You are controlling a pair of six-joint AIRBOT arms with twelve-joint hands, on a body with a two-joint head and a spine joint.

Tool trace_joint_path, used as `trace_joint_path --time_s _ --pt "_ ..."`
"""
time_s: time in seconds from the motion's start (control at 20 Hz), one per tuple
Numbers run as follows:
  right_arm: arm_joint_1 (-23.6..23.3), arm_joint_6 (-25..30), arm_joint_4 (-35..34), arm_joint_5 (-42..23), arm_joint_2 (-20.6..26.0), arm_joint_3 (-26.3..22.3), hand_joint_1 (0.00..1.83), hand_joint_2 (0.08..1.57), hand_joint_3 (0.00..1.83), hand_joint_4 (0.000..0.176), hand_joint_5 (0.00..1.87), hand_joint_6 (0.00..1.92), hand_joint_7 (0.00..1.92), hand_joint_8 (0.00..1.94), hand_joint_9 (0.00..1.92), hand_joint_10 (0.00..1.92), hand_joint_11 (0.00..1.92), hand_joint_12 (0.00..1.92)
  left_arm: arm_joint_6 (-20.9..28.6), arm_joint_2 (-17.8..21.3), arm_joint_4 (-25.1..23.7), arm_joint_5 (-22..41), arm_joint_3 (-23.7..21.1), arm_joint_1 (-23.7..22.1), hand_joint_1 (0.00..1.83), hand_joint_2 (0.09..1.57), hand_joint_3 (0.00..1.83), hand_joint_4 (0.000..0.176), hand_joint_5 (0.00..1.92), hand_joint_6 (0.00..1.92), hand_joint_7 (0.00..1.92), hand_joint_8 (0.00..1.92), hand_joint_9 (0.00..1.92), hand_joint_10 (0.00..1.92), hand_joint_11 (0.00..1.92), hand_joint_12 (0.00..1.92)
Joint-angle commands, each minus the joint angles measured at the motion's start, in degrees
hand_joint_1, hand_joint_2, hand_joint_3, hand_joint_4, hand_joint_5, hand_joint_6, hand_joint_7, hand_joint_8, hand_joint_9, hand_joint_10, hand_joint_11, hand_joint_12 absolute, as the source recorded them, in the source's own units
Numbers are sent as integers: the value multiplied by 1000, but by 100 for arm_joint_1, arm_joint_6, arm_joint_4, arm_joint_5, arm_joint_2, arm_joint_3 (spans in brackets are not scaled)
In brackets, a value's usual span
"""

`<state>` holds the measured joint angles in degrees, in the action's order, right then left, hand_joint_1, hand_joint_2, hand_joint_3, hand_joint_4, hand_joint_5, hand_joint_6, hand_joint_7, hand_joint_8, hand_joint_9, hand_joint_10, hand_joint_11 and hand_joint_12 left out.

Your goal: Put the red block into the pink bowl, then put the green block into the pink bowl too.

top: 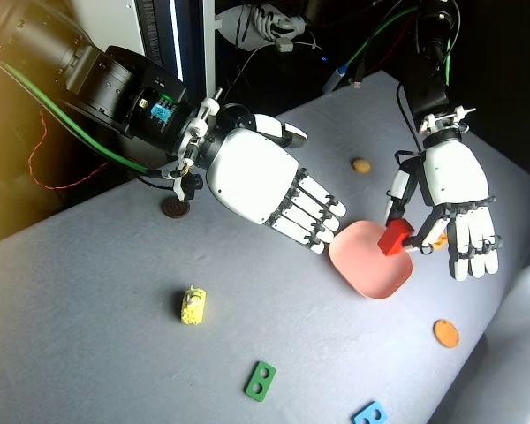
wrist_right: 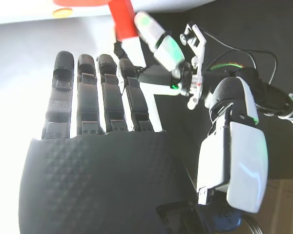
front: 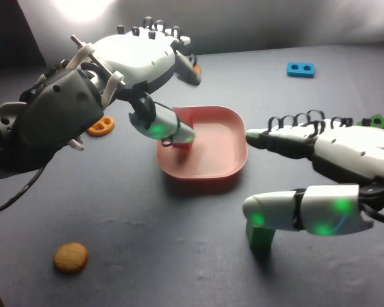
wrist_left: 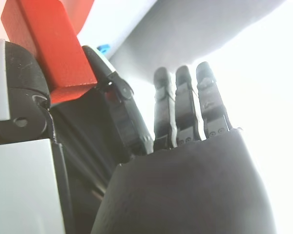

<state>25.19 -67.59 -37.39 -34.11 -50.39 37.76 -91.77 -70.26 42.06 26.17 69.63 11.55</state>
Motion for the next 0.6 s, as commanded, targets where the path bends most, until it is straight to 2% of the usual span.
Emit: trace_joint_path --time_s 0.0,0.05,0.1,0.15,0.2,0.25,0.4,0.55 --pt "-50 20 108 -623 32 3 152 1029 0 0 162 2 161 4 123 3 0 387 4 50 -164 521 26 -52 686 900 0 118 272 0 91 4 35 13 0 0" --pt "-82 20 80 -651 3 22 131 1033 1 0 161 2 166 4 127 4 0 395 4 50 -164 521 20 -52 688 897 0 113 251 0 80 0 40 14 0 0" --pt "-103 20 66 -662 -22 37 147 1030 0 0 172 5 172 5 132 5 0 399 4 51 -166 520 11 -52 688 891 0 94 235 0 108 11 62 22 0 0" --pt "-115 18 60 -679 -46 50 178 1012 0 0 210 9 209 9 169 12 0 499 4 63 -178 520 -8 -51 641 901 0 57 202 0 125 16 61 19 0 0" --pt "-117 12 60 -690 -81 69 171 1010 0 0 208 5 209 6 171 9 0 514 3 99 -183 519 -45 -44 631 901 0 38 210 5 154 24 67 19 3 1" --pt "-117 -11 60 -703 -122 97 172 1009 0 0 196 2 200 1 166 4 0 492 -8 157 -182 519 -103 -28 681 899 0 0 267 9 199 12 78 11 13 10" --pt "-106 -49 57 -735 -242 220 142 1025 1 0 136 1 140 1 95 2 0 255 -387 501 163 517 -444 66 533 940 13 0 263 7 206 6 102 11 58 42" --pt "-55 -100 55 -800 -371 348 173 1013 0 0 166 2 167 2 125 5 0 354 -537 999 299 435 -890 286 506 941 9 0 276 9 226 9 118 12 70 62"
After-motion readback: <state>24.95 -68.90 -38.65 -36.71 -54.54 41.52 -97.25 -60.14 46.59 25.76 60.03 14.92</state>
